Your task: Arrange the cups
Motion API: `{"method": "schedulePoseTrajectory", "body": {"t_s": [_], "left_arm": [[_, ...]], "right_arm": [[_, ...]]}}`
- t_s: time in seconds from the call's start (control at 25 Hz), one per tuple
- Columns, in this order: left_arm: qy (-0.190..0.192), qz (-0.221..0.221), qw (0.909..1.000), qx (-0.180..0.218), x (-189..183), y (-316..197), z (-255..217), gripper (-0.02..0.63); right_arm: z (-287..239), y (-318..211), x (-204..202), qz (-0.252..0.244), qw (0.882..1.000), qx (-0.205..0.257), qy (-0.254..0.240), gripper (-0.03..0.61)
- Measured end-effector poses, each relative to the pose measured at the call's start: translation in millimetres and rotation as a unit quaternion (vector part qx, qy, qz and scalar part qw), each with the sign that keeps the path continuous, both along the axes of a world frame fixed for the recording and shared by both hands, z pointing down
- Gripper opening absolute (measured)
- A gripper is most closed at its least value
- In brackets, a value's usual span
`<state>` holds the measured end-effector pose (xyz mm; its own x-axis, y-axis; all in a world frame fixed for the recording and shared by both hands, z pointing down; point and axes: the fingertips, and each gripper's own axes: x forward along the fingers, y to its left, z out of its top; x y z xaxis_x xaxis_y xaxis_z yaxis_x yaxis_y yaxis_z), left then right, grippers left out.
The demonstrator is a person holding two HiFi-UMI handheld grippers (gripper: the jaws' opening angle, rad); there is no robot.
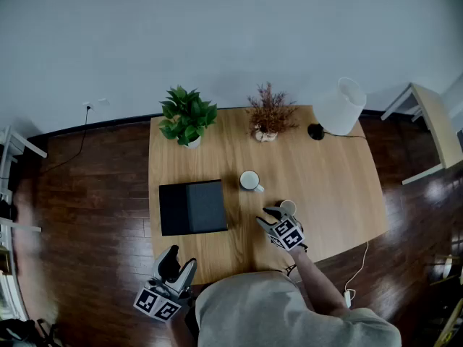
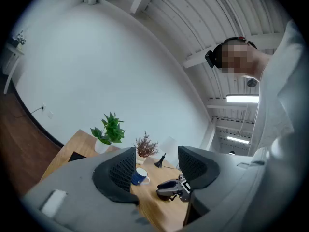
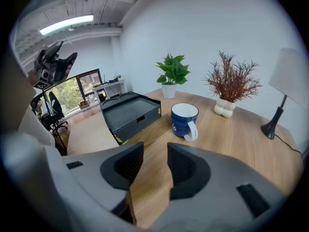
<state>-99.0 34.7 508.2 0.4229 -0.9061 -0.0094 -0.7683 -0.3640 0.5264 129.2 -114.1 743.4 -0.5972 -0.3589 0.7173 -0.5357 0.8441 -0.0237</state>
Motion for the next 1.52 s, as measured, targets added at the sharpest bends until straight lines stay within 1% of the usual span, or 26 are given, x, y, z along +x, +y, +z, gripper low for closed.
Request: {"method": "schedulePoseTrajectory", "body": {"t_s": [0.16, 0.24, 0.32, 0.44, 0.52, 0.56, 0.68, 0.84, 0.88, 0.92, 0.96, 1.0, 1.08, 1.2, 1.24, 1.32, 1.36, 1.4, 1.44, 1.52], "left_arm": [[-0.014, -0.003, 0.9997, -0.022, -3, -1, 9, 0.261], [-0.023, -0.002, 0.9993, -0.031, -3, -2, 13, 0.261], [-0.025, 0.001, 0.9991, -0.034, -2, -3, 15, 0.261], [-0.023, 0.005, 0.9991, -0.034, 0, -3, 17, 0.261], [-0.023, 0.006, 0.9992, -0.033, 1, -3, 17, 0.261], [-0.023, 0.005, 0.9992, -0.032, 0, -3, 16, 0.261], [-0.024, -0.005, 0.9992, -0.032, -5, 0, 14, 0.261], [-0.019, -0.018, 0.9991, -0.034, -12, 5, 14, 0.261], [-0.018, -0.019, 0.9991, -0.034, -13, 6, 14, 0.261], [-0.019, -0.02, 0.999, -0.034, -13, 7, 14, 0.261], [-0.019, -0.021, 0.999, -0.034, -14, 7, 14, 0.261], [-0.018, -0.022, 0.999, -0.035, -14, 8, 14, 0.261], [-0.014, -0.024, 0.999, -0.036, -15, 10, 15, 0.261], [-0.009, -0.026, 0.9989, -0.038, -15, 11, 18, 0.261], [-0.007, -0.027, 0.9989, -0.039, -15, 11, 19, 0.261], [-0.004, -0.026, 0.9988, -0.041, -15, 11, 20, 0.261], [0.0, -0.026, 0.9988, -0.042, -15, 11, 21, 0.261], [0.004, -0.026, 0.9988, -0.042, -16, 11, 22, 0.261], [0.008, -0.027, 0.9987, -0.042, -17, 11, 23, 0.261], [0.013, -0.028, 0.9987, -0.04, -18, 10, 25, 0.261]], "right_arm": [[3, 2, -2, 0.002, 1.0, -0.002, 0.0, 0.167], [1, -7, 0, 0.006, 1.0, 0.008, 0.006, 0.169], [-3, -27, 4, 0.01, 0.999, 0.031, 0.025, 0.17], [-6, -66, 8, 0.009, 0.995, 0.061, 0.074, 0.173], [2, -89, 7, -0.006, 0.992, 0.065, 0.109, 0.173], [7, -96, 5, -0.02, 0.99, 0.06, 0.126, 0.173], [26, -101, -7, -0.069, 0.982, 0.031, 0.174, 0.173], [42, -106, -20, -0.11, 0.969, 0.025, 0.219, 0.173], [43, -107, -22, -0.118, 0.967, 0.026, 0.225, 0.159], [43, -109, -23, -0.123, 0.965, 0.029, 0.229, 0.124], [41, -110, -24, -0.126, 0.965, 0.031, 0.229, 0.121], [40, -110, -25, -0.125, 0.966, 0.031, 0.225, 0.089], [38, -107, -25, -0.115, 0.971, 0.023, 0.21, 0.084], [34, -103, -28, -0.081, 0.984, -0.002, 0.158, 0.083], [29, -102, -29, -0.069, 0.988, -0.004, 0.139, 0.083], [5, -102, -37, -0.058, 0.992, 0.016, 0.11, 0.083], [-12, -101, -48, -0.065, 0.993, 0.033, 0.098, 0.083], [-30, -98, -64, -0.084, 0.992, 0.05, 0.083, 0.083], [-46, -93, -87, -0.114, 0.989, 0.063, 0.066, 0.083], [-67, -76, -145, -0.185, 0.979, 0.075, 0.033, 0.083]]}}
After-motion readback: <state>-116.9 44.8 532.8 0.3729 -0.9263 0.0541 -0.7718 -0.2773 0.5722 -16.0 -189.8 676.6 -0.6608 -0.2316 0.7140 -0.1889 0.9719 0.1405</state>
